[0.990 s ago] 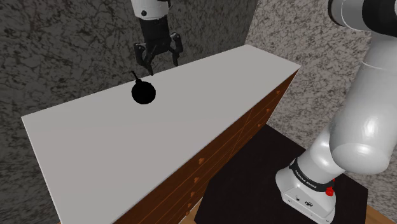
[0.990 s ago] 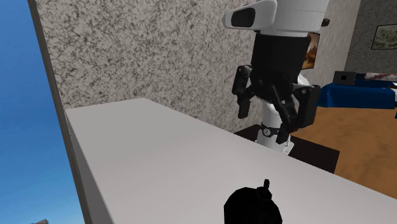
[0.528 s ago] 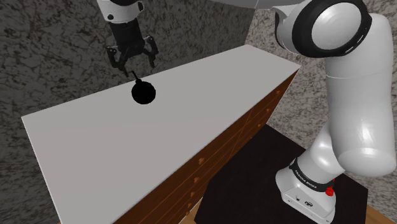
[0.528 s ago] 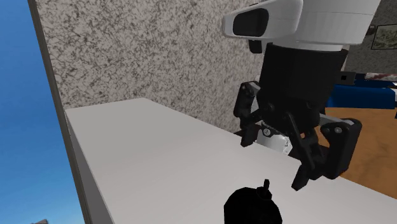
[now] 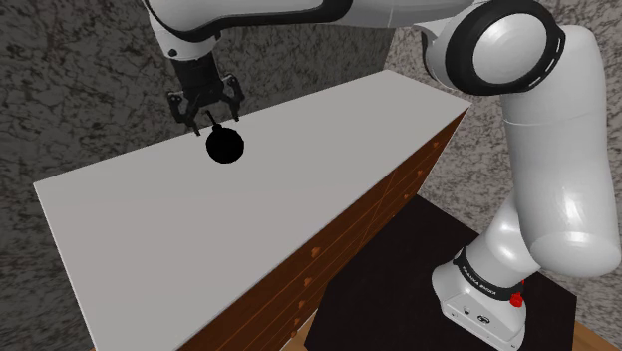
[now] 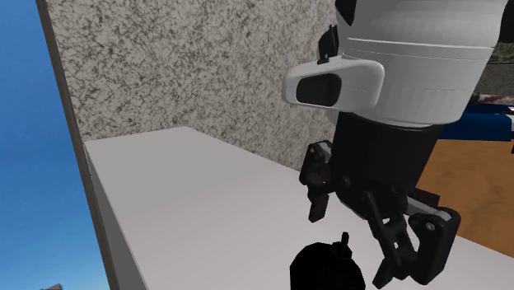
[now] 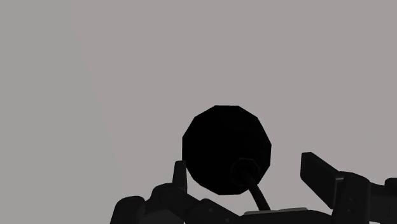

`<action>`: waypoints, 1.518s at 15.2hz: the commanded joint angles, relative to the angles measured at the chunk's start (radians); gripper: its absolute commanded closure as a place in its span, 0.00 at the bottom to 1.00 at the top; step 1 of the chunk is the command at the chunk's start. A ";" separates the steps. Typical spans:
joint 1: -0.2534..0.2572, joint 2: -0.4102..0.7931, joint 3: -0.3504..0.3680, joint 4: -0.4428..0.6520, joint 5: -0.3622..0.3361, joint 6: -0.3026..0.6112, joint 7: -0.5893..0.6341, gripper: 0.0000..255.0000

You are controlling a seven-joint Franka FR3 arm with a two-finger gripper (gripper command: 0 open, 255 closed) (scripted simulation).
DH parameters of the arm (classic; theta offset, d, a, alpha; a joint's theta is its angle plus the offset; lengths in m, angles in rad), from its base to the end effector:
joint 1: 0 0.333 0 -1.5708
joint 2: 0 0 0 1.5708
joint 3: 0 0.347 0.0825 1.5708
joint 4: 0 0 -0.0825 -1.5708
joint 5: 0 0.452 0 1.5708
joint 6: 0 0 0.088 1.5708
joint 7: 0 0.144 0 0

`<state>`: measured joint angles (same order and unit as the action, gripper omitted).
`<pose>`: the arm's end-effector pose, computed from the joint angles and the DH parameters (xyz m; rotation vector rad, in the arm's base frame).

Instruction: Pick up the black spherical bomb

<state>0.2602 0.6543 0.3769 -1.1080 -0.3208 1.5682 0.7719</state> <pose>0.7054 0.3686 0.4170 2.9606 -0.2449 -0.0921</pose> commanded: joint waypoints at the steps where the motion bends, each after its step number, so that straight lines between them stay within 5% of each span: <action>1: -0.002 -0.004 0.001 -0.012 0.001 0.009 0.002 0.00; 2: -0.002 -0.004 0.001 -0.013 0.001 0.010 0.002 1.00; 11: -0.002 -0.003 0.001 -0.012 0.001 0.009 0.002 1.00; 23: 0.045 0.042 -0.006 0.232 -0.009 -0.182 -0.030 1.00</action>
<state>0.2994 0.6896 0.3715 -0.9013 -0.3285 1.4045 0.7444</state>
